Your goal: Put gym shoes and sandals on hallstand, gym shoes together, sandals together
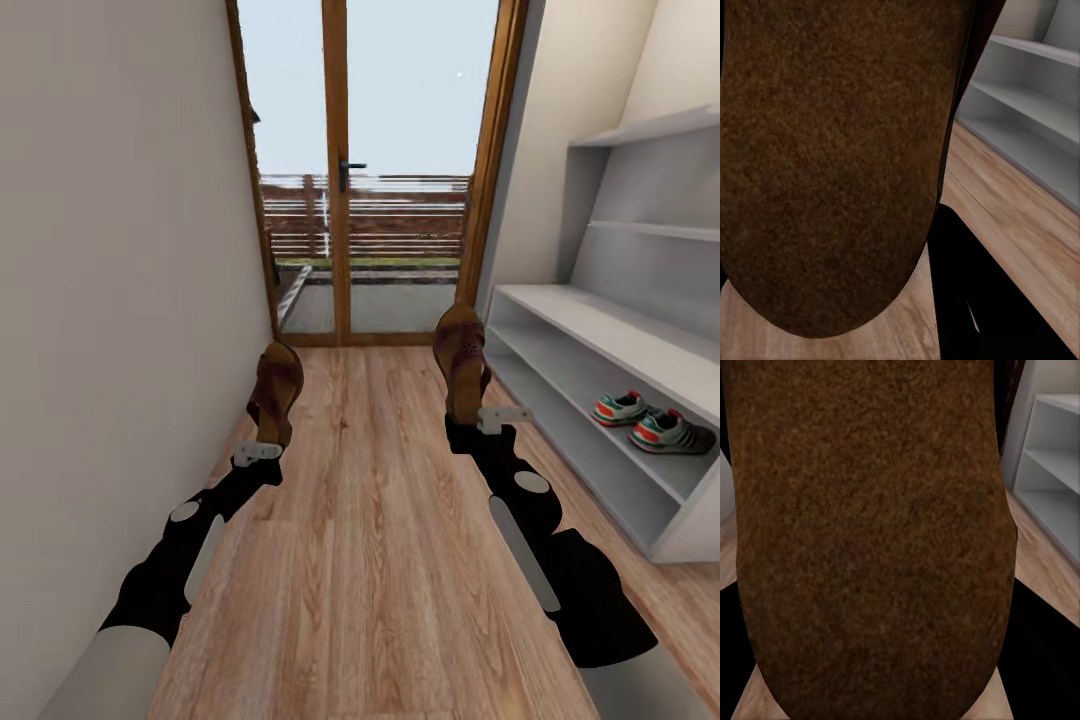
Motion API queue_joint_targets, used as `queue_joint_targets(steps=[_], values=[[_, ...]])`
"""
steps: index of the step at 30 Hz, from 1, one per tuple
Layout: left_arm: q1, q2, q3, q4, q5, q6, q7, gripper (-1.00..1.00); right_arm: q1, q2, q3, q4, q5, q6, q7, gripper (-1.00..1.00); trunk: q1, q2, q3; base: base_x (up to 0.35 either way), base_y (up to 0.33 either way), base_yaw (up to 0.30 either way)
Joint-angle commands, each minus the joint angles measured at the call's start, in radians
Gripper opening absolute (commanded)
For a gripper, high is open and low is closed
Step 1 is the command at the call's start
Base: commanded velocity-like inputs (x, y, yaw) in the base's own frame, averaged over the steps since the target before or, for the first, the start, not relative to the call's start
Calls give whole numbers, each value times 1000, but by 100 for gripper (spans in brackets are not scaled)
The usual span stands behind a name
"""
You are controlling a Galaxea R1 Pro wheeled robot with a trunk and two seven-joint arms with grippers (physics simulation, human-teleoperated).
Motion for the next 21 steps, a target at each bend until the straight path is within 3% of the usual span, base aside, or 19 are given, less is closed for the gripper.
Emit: queue_joint_targets(steps=[1,21], values=[[0,0,2,-1,7,8,-7,-100,-1,-1,3,-1,-9,3,-11,-100,0,0,-1,348,0,0],[0,0,2,-1,7,9,-7,-100,-1,-1,3,-1,-9,3,-11,-100,0,0,-1,348,0,0]])
